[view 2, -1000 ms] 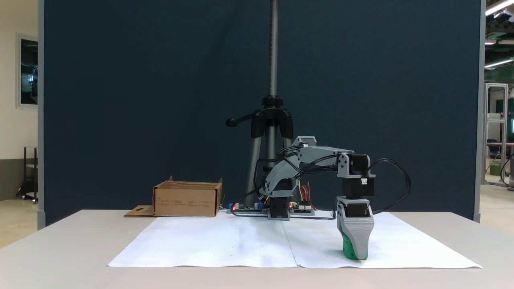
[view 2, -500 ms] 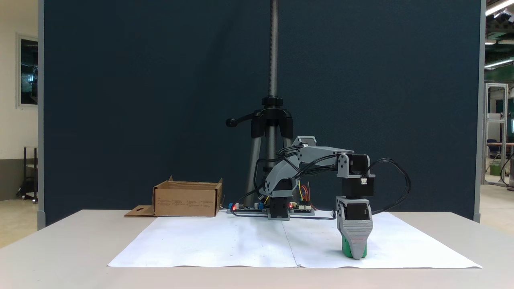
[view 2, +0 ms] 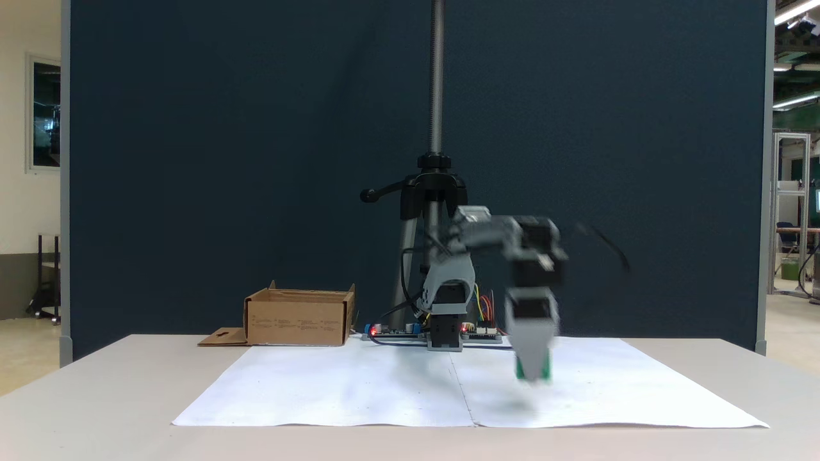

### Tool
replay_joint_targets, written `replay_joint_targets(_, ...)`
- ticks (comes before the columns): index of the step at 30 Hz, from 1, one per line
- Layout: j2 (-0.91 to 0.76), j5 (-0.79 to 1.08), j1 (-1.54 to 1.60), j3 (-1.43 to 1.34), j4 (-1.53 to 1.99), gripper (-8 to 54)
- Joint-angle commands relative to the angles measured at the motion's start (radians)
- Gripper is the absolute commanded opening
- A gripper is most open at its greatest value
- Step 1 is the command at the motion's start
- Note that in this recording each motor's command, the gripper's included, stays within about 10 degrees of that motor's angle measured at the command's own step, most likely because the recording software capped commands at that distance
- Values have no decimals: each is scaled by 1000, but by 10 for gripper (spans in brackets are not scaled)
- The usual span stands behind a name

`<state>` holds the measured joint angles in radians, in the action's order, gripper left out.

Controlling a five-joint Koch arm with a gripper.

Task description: Grasp a green dice and put it in the bin.

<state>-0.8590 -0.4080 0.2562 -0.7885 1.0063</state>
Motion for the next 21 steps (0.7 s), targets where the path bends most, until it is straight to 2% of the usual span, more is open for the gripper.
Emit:
replay_joint_targets(1, -164, -52, -58, -28, 2, 123)
replay_joint_targets(3, -288, -52, -155, -94, 0, 123)
replay_joint_targets(9, -523, -40, -400, -219, 17, 123)
replay_joint_targets(21, -732, 161, -977, -377, 60, 123)
